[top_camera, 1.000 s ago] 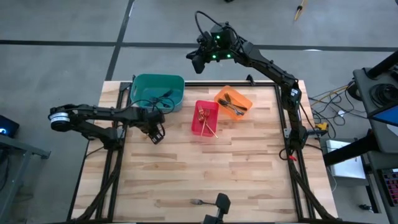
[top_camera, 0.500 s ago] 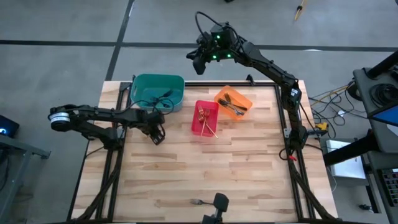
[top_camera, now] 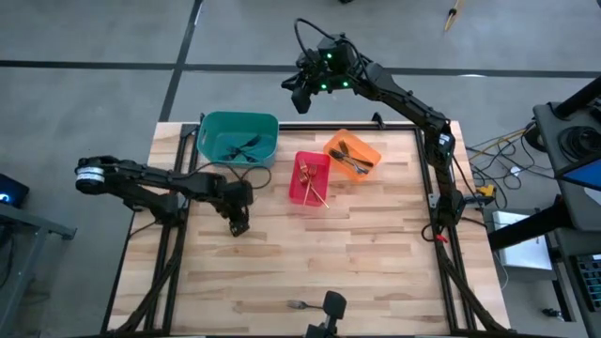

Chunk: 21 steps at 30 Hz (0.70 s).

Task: Sort silverware by color (type)
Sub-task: Put the golden fork into the red bin

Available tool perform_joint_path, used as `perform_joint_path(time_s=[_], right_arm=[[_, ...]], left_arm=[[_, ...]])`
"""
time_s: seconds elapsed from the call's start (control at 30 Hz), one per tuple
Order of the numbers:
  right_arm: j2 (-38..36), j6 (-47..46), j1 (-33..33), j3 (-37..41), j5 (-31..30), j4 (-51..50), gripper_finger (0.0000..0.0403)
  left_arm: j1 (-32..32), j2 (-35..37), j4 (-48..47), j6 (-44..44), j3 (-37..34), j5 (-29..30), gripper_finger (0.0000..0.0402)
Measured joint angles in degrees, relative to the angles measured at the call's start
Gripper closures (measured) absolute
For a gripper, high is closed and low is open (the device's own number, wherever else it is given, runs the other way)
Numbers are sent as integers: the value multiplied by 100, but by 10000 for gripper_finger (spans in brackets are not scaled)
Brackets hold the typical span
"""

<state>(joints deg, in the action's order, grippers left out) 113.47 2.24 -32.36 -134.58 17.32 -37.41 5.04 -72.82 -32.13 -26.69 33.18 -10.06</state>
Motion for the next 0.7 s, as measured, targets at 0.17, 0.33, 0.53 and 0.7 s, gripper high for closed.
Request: perform_joint_path(time_s=[0.17, 0.33, 0.53, 0.7], right_arm=[[0, 106, 0, 0, 0, -9, 381], [-11, 184, -21, 0, 0, -37, 381], [-67, 336, -67, 0, -1, -253, 381], [-74, 470, -120, 0, -2, -661, 381]], left_arm=[[-293, 2, 11, -377, 269, 40, 286], [-312, 4, -3, -714, 449, 372, 286], [-190, 9, -116, -1311, 548, 686, 286], [-190, 9, -151, -1351, 539, 600, 286]])
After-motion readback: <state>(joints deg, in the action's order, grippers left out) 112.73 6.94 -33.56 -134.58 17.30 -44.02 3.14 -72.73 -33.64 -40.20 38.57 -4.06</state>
